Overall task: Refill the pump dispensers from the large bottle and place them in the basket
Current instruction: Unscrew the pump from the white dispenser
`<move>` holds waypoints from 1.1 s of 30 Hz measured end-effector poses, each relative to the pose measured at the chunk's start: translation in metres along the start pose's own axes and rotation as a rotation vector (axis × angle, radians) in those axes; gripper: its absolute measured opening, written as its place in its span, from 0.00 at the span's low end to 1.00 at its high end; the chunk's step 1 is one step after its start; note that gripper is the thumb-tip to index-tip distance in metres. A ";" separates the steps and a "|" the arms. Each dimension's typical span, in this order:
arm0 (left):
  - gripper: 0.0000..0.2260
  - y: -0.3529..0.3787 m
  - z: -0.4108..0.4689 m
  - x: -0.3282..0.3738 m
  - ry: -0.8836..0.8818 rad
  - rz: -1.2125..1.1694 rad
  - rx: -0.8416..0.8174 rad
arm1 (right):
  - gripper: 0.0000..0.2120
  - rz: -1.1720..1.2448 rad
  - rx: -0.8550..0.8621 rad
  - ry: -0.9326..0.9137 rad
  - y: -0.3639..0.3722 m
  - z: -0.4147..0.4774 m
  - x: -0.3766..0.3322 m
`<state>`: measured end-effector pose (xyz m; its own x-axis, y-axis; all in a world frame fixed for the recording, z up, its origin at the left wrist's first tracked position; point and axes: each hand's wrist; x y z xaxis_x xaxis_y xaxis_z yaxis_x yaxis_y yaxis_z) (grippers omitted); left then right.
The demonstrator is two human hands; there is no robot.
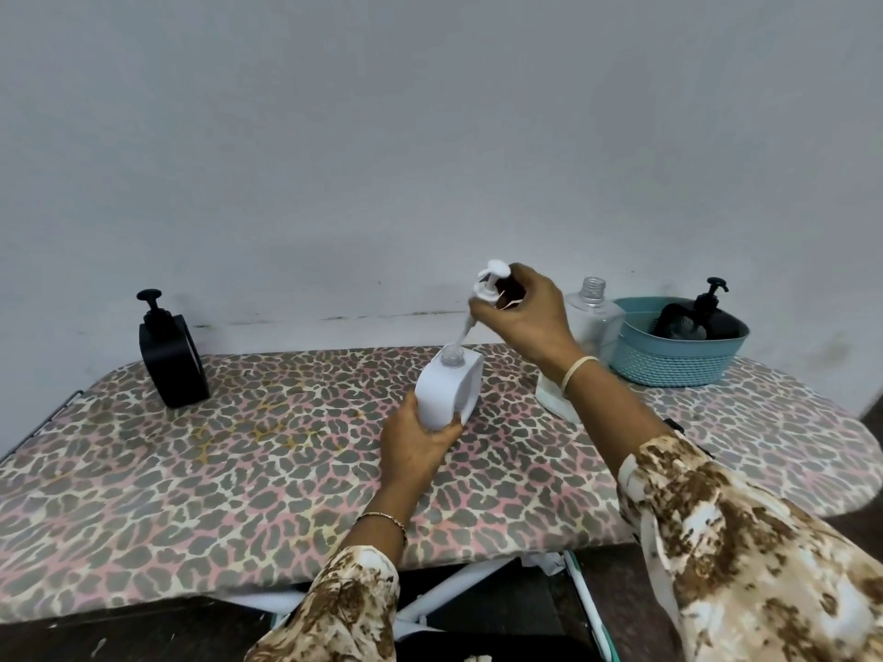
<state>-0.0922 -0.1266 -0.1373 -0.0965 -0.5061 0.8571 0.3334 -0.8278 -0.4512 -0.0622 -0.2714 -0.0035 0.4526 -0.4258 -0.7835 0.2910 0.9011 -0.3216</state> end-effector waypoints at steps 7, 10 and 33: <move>0.25 -0.001 -0.002 0.001 0.006 -0.025 -0.005 | 0.09 0.330 0.313 0.079 -0.039 -0.031 0.015; 0.25 -0.001 -0.003 0.000 0.009 -0.023 -0.004 | 0.10 0.340 0.358 0.146 -0.040 -0.052 0.032; 0.27 0.003 0.001 -0.004 -0.015 0.002 -0.014 | 0.27 -0.497 0.448 0.192 -0.037 -0.085 0.107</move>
<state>-0.0894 -0.1266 -0.1418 -0.0820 -0.5039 0.8599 0.3208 -0.8302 -0.4559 -0.0963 -0.3431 -0.1205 0.0306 -0.7199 -0.6934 0.7638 0.4644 -0.4483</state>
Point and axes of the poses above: each hand's wrist, its own z-axis towards the middle knuckle, its own y-axis out of the palm, x = y × z
